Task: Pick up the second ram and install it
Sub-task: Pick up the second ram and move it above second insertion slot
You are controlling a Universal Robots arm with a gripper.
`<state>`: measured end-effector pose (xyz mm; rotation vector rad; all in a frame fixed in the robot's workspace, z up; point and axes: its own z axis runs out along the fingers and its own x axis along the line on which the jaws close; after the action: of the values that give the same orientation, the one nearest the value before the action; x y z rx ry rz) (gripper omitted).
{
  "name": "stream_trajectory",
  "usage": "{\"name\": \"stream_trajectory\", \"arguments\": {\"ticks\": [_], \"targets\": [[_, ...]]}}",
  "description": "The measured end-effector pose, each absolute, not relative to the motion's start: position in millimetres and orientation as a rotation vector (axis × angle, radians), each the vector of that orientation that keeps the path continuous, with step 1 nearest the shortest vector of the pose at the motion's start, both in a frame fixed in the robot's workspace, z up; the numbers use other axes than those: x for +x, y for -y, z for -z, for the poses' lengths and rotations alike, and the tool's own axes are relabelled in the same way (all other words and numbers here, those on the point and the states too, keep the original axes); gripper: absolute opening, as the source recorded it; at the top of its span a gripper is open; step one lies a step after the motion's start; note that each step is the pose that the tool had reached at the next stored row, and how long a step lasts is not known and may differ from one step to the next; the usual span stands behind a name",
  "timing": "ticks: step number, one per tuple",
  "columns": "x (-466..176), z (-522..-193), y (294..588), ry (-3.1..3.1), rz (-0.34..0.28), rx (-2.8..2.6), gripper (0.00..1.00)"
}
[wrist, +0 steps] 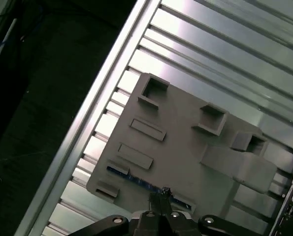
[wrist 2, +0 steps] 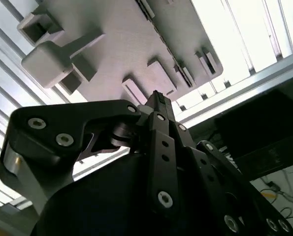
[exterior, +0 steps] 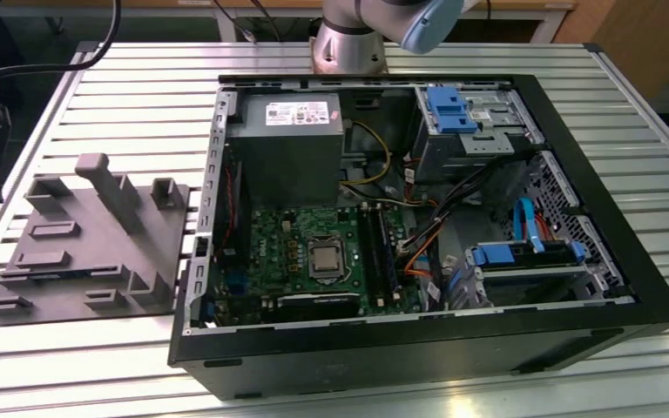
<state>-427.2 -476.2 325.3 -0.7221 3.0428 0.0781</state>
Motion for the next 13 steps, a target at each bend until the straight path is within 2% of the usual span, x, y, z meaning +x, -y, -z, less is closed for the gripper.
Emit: {"name": "stream_trajectory", "arguments": {"ticks": [13], "targets": [[-427.1,-323.9,476.2,-2.942,-0.080,-1.078,0.11]]}}
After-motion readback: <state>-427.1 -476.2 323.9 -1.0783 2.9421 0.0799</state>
